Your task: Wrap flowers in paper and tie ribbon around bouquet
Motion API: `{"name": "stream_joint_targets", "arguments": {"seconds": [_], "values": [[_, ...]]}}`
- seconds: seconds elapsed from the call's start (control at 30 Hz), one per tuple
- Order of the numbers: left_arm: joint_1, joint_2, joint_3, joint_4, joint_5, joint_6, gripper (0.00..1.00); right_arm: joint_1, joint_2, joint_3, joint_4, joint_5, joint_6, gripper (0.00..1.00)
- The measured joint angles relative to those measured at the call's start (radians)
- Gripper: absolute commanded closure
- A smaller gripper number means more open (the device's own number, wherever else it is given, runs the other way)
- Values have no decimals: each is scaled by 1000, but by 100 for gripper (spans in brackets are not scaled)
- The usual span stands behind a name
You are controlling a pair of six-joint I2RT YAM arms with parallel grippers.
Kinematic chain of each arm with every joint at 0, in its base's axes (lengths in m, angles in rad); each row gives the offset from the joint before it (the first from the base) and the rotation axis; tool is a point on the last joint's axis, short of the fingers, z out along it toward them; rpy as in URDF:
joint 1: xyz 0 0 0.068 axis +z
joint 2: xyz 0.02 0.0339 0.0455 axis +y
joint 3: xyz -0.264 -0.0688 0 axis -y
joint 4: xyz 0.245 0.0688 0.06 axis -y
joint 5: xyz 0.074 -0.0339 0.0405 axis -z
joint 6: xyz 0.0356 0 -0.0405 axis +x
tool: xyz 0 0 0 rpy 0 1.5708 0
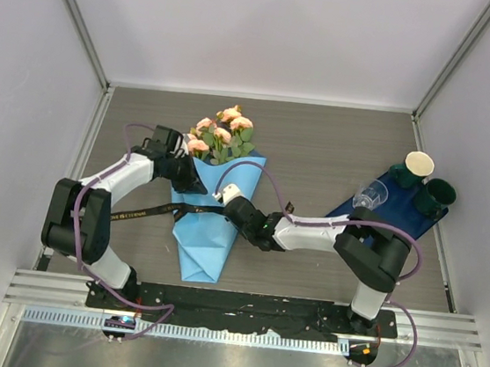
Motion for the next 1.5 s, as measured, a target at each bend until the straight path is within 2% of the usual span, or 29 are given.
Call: {"name": "stream_joint_targets", "arguments": {"seconds": [0.13,0.37,0.63,0.7,0.73,0.77,0.83,0.87,0.9,1.07,1.17,1.3,1.4,1.43,1.5], "values": [[0,0,-1,-10,-25,24,100,19,-7,0,-30,27,55,100],[16,-3,-53,-24,-115,103,100,39,-87,0,-223,21,266,100],[37,-4,-75,-69,-247,155,100,26,-152,75,-316,-122,444,100],[37,-18,-67,-87,-269,151,89,13,-154,80,-318,-140,473,100],[37,-36,-63,-95,-279,138,76,4,-154,80,-323,-146,484,100],[37,-63,-60,-102,-288,118,44,-7,-154,80,-332,-153,493,100],[37,-158,-61,-126,-322,60,23,-22,-154,80,-340,-162,505,100],[37,-220,-61,-141,-344,15,7,-29,-154,80,-342,-166,511,100],[38,-294,-63,-156,-375,-26,1,-35,-154,80,-345,-169,514,100],[103,-652,-111,-251,-517,-311,0,-37,-154,80,-348,-190,517,100],[211,-750,-187,-286,-514,-491,0,-37,-154,80,-348,-198,515,100],[290,-705,-307,-311,-466,-714,2,-37,-160,80,-348,-206,507,100],[299,-591,-376,-295,-393,-858,7,-37,-184,80,-348,-210,496,100],[299,-558,-388,-293,-374,-899,14,-37,-197,80,-347,-211,491,100],[299,-509,-397,-283,-350,-967,19,-37,-216,77,-342,-211,484,100]]}}
